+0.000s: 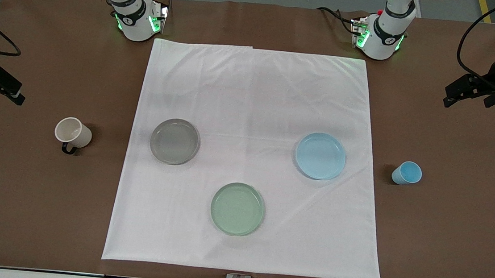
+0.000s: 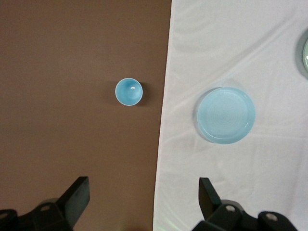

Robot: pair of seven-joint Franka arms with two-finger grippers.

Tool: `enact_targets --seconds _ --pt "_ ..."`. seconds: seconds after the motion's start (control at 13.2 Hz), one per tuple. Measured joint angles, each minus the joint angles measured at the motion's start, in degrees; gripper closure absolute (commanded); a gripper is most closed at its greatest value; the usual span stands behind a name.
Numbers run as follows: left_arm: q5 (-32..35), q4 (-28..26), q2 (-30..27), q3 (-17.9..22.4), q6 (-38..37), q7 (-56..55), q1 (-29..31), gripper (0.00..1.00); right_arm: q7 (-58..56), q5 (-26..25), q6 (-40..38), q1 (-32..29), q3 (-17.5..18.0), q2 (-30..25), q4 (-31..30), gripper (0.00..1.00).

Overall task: Place blue cup in blue plate and white mug in gray plate
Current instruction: 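Reach the right gripper to the white mug while the left gripper reaches the cup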

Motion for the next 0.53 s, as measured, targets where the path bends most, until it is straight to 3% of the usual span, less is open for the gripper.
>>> enact_targets --seconds 0.53 --pt "0.4 0.1 0.7 0.4 0.0 0.9 0.3 0.0 0.0 0.0 0.0 0.0 0.0 0.0 0.1 0.0"
